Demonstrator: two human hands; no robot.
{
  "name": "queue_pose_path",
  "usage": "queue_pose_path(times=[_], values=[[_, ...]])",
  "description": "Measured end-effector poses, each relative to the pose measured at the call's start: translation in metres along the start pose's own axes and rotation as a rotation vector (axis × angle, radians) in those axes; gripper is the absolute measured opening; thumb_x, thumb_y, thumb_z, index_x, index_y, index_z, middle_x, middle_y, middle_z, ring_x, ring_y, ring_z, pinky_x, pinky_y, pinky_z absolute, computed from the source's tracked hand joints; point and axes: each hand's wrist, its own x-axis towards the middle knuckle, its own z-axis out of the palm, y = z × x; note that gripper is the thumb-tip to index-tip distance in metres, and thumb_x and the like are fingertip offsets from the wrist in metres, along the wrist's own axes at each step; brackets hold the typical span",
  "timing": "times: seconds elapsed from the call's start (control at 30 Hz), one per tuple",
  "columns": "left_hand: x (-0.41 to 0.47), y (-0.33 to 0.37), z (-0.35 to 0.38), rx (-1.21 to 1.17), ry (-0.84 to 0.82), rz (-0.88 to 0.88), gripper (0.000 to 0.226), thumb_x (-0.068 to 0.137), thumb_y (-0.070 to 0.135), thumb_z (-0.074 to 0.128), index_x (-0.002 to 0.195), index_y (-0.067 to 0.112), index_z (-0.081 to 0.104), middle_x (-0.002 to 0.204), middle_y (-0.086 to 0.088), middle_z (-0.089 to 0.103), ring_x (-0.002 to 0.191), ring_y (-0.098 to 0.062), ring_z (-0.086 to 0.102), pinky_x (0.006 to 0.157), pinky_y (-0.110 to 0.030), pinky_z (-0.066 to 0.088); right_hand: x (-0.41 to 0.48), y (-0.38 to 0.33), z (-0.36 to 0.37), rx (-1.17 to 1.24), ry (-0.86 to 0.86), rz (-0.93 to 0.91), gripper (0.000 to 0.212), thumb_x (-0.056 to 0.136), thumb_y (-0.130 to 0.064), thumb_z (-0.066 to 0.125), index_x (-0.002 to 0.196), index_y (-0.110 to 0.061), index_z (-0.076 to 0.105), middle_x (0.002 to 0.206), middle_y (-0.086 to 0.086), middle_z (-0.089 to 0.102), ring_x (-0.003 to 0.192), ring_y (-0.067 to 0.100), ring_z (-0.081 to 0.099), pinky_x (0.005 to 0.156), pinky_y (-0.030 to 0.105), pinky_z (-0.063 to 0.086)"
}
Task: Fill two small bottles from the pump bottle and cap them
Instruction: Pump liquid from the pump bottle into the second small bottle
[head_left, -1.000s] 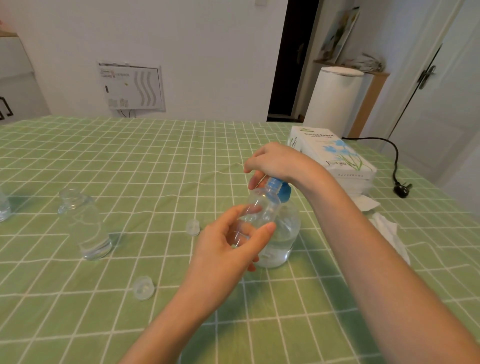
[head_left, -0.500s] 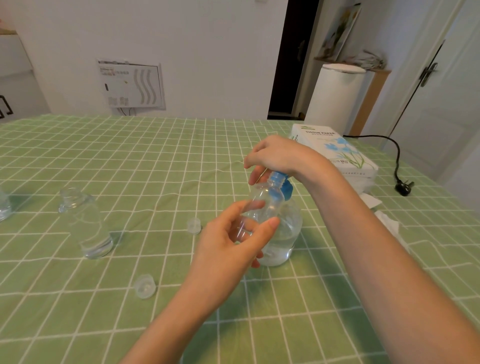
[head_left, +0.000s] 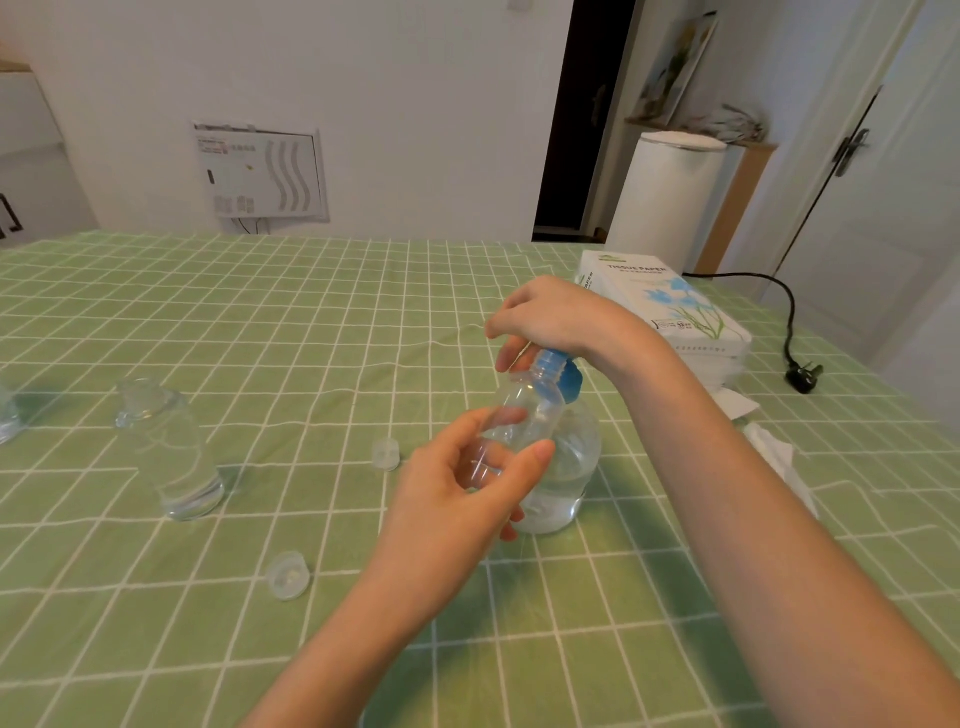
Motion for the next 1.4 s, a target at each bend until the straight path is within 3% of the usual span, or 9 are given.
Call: queue_pose_path(times=[0.1,0.23,0.33,0.43,0.5,0.73,0.93,1.13,1.4], values=[[0.0008,0.0024,0.0007,-0.006,-0.001,0.004,0.044,0.058,0.047,0.065,0.099,0.03,0.066,0.066,0.001,0.062,0.051,-0.008,0.058,0.05,-0.02,0.05,0.0033,-0.0031,-0.0029,-0.032,0.014,-0.018,0.046,0.09,-0.021,0.053,0.124,0.01,0.053,0.12,0.027,0.061,0.091,0.043,0.064,0.074,0.034,0.046],[0.0006,0.0024,0.0003,0.0,-0.005,0.005,0.045,0.058,0.047,0.065,0.1,0.03,0.065,0.066,-0.001,0.062,0.052,-0.008,0.058,0.05,-0.021,0.051,0.0014,-0.003,-0.0015,-0.04,-0.001,-0.02,0.045,0.089,-0.021,0.055,0.123,0.009,0.054,0.119,0.027,0.062,0.085,0.038,0.064,0.097,0.05,0.048],[0.0005,0.0021,0.0007,-0.001,-0.007,0.004,0.045,0.059,0.046,0.066,0.1,0.03,0.065,0.069,-0.003,0.064,0.052,-0.008,0.058,0.05,-0.02,0.05,0.0024,-0.0021,-0.0017,-0.024,-0.02,-0.027,0.044,0.087,-0.019,0.057,0.121,0.009,0.055,0.118,0.028,0.062,0.077,0.028,0.055,0.089,0.044,0.051],[0.0,0.0,-0.0002,-0.003,-0.002,0.002,0.043,0.06,0.045,0.066,0.1,0.029,0.066,0.068,-0.002,0.063,0.051,-0.009,0.058,0.048,-0.021,0.049,0.0028,0.0005,0.0011,-0.017,-0.031,-0.019,0.045,0.088,-0.019,0.057,0.122,0.01,0.054,0.117,0.028,0.062,0.08,0.041,0.06,0.084,0.042,0.051],[-0.0007,-0.0017,-0.0002,0.006,-0.003,0.004,0.043,0.06,0.046,0.066,0.1,0.029,0.066,0.069,-0.004,0.063,0.051,-0.009,0.058,0.048,-0.021,0.049,0.0008,0.0026,0.0036,0.007,-0.039,-0.014,0.044,0.088,-0.018,0.057,0.121,0.011,0.055,0.11,0.025,0.068,0.075,0.026,0.051,0.085,0.046,0.051],[-0.0009,-0.002,-0.0013,0.026,0.001,0.008,0.045,0.059,0.049,0.066,0.101,0.032,0.065,0.068,-0.001,0.063,0.052,-0.008,0.059,0.049,-0.02,0.049,0.0012,0.002,0.0036,0.013,-0.015,-0.011,0.045,0.089,-0.02,0.055,0.125,0.009,0.052,0.119,0.027,0.061,0.093,0.05,0.06,0.089,0.046,0.053],[-0.0001,0.0009,-0.0002,0.024,-0.004,0.021,0.043,0.06,0.047,0.066,0.1,0.033,0.065,0.064,0.005,0.061,0.053,-0.007,0.058,0.05,-0.019,0.049,0.0016,-0.0023,-0.0015,-0.011,0.034,-0.036,0.042,0.09,-0.021,0.053,0.12,0.007,0.058,0.096,0.016,0.074,0.106,0.039,0.063,0.094,0.048,0.049],[-0.0005,-0.0001,-0.0006,0.018,-0.005,0.028,0.043,0.059,0.049,0.066,0.099,0.034,0.065,0.064,0.006,0.061,0.054,-0.006,0.059,0.049,-0.019,0.049,0.0026,-0.0002,0.0009,0.043,0.001,-0.025,0.043,0.089,-0.02,0.056,0.12,0.009,0.056,0.112,0.026,0.066,0.11,0.042,0.059,0.1,0.05,0.046],[-0.0012,-0.004,-0.0013,0.041,-0.013,0.027,0.045,0.06,0.052,0.066,0.101,0.035,0.065,0.068,0.002,0.064,0.052,-0.005,0.059,0.049,-0.017,0.048,0.0001,0.0042,0.0063,0.082,-0.027,0.009,0.045,0.089,-0.017,0.056,0.125,0.01,0.053,0.082,0.008,0.073,0.077,0.036,0.058,0.098,0.055,0.045]])
